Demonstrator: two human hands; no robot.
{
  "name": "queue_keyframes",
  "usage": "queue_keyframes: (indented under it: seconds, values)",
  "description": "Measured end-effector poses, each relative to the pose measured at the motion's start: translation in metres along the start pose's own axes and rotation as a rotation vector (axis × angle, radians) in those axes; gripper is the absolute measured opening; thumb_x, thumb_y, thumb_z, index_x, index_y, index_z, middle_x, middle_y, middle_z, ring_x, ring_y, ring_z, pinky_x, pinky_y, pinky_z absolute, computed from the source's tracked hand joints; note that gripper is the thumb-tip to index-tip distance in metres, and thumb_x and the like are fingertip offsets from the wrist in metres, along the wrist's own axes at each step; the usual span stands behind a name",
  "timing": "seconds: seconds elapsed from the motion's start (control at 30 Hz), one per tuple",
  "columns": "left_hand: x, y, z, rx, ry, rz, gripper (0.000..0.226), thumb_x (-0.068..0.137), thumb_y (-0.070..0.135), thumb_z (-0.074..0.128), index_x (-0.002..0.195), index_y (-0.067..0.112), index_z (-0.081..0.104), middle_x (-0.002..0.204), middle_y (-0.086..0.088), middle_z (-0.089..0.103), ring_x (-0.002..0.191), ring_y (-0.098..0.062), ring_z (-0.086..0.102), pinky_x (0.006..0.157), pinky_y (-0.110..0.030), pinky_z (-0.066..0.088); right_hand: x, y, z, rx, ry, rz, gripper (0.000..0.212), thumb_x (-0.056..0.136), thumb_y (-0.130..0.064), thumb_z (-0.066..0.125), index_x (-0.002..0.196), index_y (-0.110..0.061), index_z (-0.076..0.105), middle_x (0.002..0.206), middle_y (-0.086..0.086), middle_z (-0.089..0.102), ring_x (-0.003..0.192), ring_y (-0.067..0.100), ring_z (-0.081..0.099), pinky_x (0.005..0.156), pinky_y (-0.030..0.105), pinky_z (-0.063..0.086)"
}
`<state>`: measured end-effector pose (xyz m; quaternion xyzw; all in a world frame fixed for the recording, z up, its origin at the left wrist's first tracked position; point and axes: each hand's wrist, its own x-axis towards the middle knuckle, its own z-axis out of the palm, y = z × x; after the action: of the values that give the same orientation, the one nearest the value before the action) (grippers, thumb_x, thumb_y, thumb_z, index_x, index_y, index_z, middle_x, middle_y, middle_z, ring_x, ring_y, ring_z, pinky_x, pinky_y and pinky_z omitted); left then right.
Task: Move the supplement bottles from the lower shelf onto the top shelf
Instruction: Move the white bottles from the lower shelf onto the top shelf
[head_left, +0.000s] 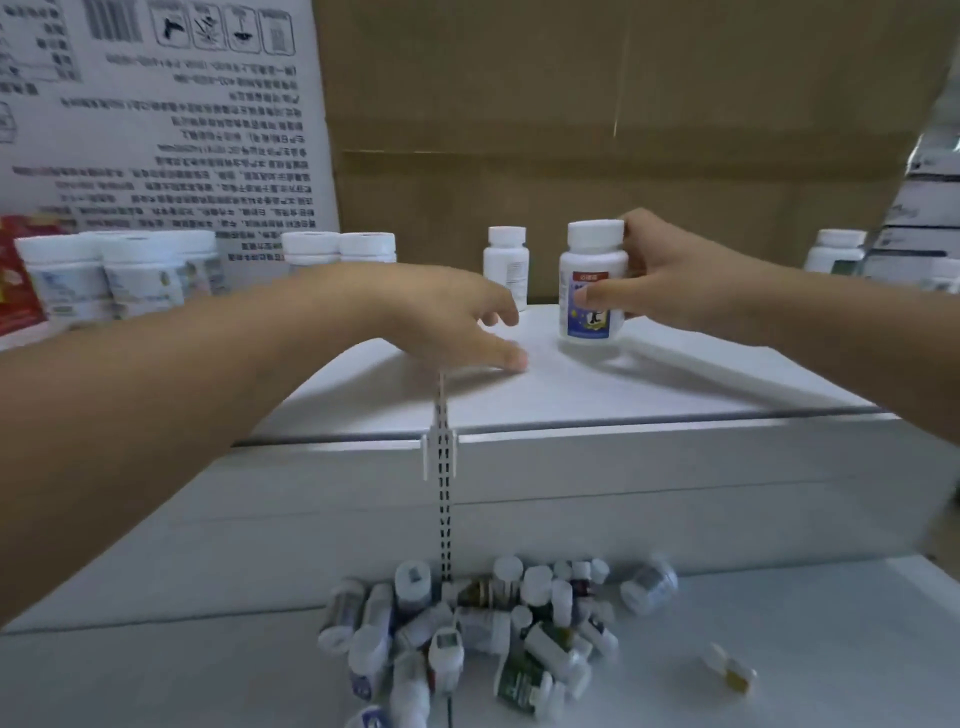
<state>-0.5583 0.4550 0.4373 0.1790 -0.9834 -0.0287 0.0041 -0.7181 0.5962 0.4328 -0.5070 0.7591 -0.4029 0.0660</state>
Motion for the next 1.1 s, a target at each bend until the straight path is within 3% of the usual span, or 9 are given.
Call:
queue_keyframes:
  seconds: [0.2, 0.4, 0.7, 0.8, 0.87, 0.97, 1.1]
  values:
    - [0.048, 0.029, 0.007, 0.043, -0.018, -0.044, 0.058, 0.087, 0.068, 0.042, 0.136, 0.037, 0.045, 0.131, 0.018, 0.048, 0.115, -0.009, 0.047, 0.099, -0.027, 0.037, 0.027, 0.053, -0.037, -0.001, -0.03, 0.022, 0.047, 0.082, -0.027, 0.072, 0.119, -0.02, 0.042, 0.113, 0.004, 0.061, 0.108, 0.018, 0.061, 0.094, 0.038, 0.051]
    - [0.059, 0.023, 0.027, -0.066, 0.041, -0.023, 0.055, 0.086, 0.07, 0.037, 0.128, 0.035, 0.046, 0.134, 0.011, 0.043, 0.123, -0.012, 0.043, 0.109, -0.039, 0.035, 0.062, 0.081, -0.027, 0.088, -0.066, 0.03, 0.048, 0.082, -0.025, 0.072, 0.121, -0.018, 0.045, 0.117, 0.003, 0.061, 0.111, 0.02, 0.06, 0.099, 0.042, 0.049]
    - [0.058, 0.019, 0.034, -0.126, 0.065, -0.062, 0.05, 0.087, 0.069, 0.038, 0.128, 0.041, 0.042, 0.138, 0.009, 0.038, 0.127, -0.015, 0.036, 0.109, -0.041, 0.031, 0.11, 0.077, -0.002, 0.096, -0.093, 0.068, 0.064, 0.081, -0.016, 0.073, 0.134, -0.019, 0.036, 0.12, 0.002, 0.06, 0.109, 0.022, 0.061, 0.099, 0.041, 0.049]
    - [0.058, 0.017, 0.035, -0.135, 0.077, -0.105, 0.053, 0.086, 0.069, 0.039, 0.129, 0.04, 0.042, 0.138, 0.008, 0.037, 0.129, -0.017, 0.034, 0.109, -0.04, 0.031, 0.115, 0.08, 0.006, 0.019, -0.056, 0.036, 0.061, 0.084, -0.022, 0.071, 0.134, -0.019, 0.035, 0.111, -0.004, 0.059, 0.092, 0.012, 0.059, 0.078, 0.024, 0.048]
    - [0.058, 0.016, 0.036, -0.143, 0.086, -0.114, 0.052, 0.087, 0.068, 0.04, 0.13, 0.039, 0.042, 0.138, 0.007, 0.037, 0.129, -0.017, 0.033, 0.108, -0.04, 0.032, 0.116, 0.082, 0.01, 0.001, -0.033, 0.001, 0.06, 0.085, -0.023, 0.069, 0.134, -0.019, 0.035, 0.108, -0.005, 0.059, 0.088, 0.009, 0.057, 0.067, 0.019, 0.042]
    - [0.06, 0.014, 0.038, -0.151, 0.096, -0.109, 0.05, 0.088, 0.067, 0.042, 0.129, 0.038, 0.042, 0.136, 0.007, 0.037, 0.129, -0.017, 0.032, 0.109, -0.041, 0.031, 0.119, 0.081, 0.016, -0.012, -0.026, -0.042, 0.061, 0.085, -0.022, 0.069, 0.136, -0.018, 0.037, 0.114, -0.003, 0.059, 0.099, 0.014, 0.059, 0.08, 0.023, 0.043]
    - [0.06, 0.015, 0.039, -0.15, 0.095, -0.113, 0.05, 0.088, 0.066, 0.042, 0.129, 0.038, 0.042, 0.135, 0.007, 0.037, 0.13, -0.017, 0.031, 0.11, -0.043, 0.03, 0.121, 0.083, 0.018, -0.076, -0.016, -0.079, 0.058, 0.086, -0.024, 0.068, 0.136, -0.016, 0.038, 0.116, -0.004, 0.059, 0.101, 0.013, 0.059, 0.085, 0.024, 0.044]
